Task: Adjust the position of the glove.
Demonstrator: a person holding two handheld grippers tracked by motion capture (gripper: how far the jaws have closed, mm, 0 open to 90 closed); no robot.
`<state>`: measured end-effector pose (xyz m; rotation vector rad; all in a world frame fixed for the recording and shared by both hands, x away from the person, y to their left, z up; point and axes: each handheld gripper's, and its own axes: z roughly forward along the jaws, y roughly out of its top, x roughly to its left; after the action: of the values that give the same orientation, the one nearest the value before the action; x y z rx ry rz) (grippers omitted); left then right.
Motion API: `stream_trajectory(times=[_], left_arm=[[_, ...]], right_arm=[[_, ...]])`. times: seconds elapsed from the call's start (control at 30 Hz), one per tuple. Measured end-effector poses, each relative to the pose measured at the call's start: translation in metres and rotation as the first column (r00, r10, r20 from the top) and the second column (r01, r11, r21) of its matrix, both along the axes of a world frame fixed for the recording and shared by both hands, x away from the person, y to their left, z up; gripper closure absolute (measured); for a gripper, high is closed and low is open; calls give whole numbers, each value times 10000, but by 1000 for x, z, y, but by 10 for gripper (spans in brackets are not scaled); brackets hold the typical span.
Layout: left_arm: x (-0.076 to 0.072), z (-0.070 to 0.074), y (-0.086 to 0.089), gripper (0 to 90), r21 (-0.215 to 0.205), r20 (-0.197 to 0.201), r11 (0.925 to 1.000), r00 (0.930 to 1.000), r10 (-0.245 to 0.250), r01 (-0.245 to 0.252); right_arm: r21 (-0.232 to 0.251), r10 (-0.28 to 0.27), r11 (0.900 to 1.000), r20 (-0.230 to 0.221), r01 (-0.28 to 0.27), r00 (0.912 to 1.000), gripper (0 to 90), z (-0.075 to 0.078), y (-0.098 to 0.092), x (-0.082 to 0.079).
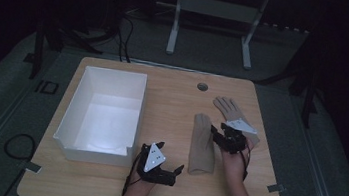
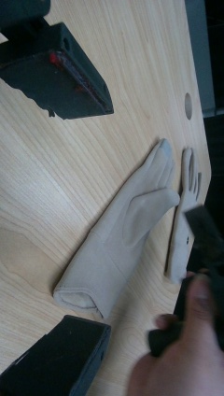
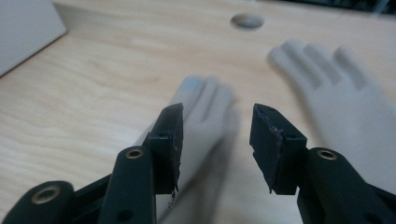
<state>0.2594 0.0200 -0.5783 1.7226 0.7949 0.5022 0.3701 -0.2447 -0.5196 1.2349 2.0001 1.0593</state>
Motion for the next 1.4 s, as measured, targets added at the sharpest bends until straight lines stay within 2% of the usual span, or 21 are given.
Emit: stream_trajectory(times=[0.03,0.07,0.13,0.2,0.23,0.33,0.37,0.5,0.6,0.73,0.87,0.93,0.97,1.03,1.1,1.17,1.2,1.23,1.27,1.3,1.4], left_arm=[[0,0,0,1,-3,7,10000,10000,-2,2],[0,0,0,1,-4,5,10000,10000,-1,1],[0,0,0,1,-4,7,10000,10000,4,-4],[0,0,0,1,-23,-7,10000,10000,-33,33],[0,0,0,1,0,-10,10000,10000,-27,27],[0,0,0,1,9,0,10000,10000,-28,28],[0,0,0,1,19,1,10000,10000,-25,25],[0,0,0,1,-24,-28,10000,10000,-13,13],[0,0,0,1,-31,-37,10000,10000,-8,8],[0,0,0,1,-22,-28,10000,10000,2,-2],[0,0,0,1,-38,-34,10000,10000,-11,11],[1,0,1,1,-45,-43,10000,10000,-21,21],[1,0,1,1,-102,-82,9999,10000,-51,50],[1,0,1,1,-102,-71,9999,10000,-55,54],[1,0,0,1,-86,-55,9999,10000,-53,52],[1,0,0,1,-76,-56,10000,10000,-45,45],[1,0,0,1,-76,-56,10000,10000,-45,45],[1,0,0,1,-90,-61,9999,10000,-45,45],[1,0,1,1,-88,-57,10000,10000,-46,46],[1,0,0,1,-94,-63,9999,10000,-45,44],[0,0,0,1,-66,-44,10000,10000,-45,45]], right_arm=[[-107,180,9998,80,-179,9998,541,4,-6,3],[-246,102,9996,149,-99,9998,540,6,-10,5],[-147,501,9987,213,-498,9985,539,11,-22,12],[-400,378,9985,245,-368,9990,539,12,-34,20],[-318,568,9979,164,-563,9983,539,12,-40,24],[-439,477,9979,161,-469,9987,537,12,-50,32],[-448,687,9966,29,-685,9976,526,10,-62,42],[-723,777,9942,-231,-792,9967,544,7,-83,60],[-621,802,9945,-626,-841,9948,541,4,-97,72],[-794,940,9917,-874,-1010,9917,496,-5,-101,85],[-1270,986,9856,-1055,-1118,9895,494,-13,-101,94],[-1329,1007,9844,-1141,-1157,9883,494,-14,-100,96],[-1263,1126,9835,-1327,-1295,9847,492,-19,-101,100],[-1578,1042,9791,-1538,-1286,9826,470,-25,-100,104],[-1535,1090,9788,-1704,-1357,9793,466,-31,-102,107],[-973,1187,9855,-1903,-1390,9745,509,-32,-106,109],[-973,1187,9855,-1903,-1390,9745,509,-32,-106,109],[-681,1242,9877,-2049,-1408,9709,533,-33,-109,111],[-610,1227,9886,-2056,-1378,9709,614,-34,-111,112],[-794,1205,9871,-2066,-1394,9710,757,-33,-112,111],[-939,994,9879,-2300,-1237,9681,812,-30,-109,111]])
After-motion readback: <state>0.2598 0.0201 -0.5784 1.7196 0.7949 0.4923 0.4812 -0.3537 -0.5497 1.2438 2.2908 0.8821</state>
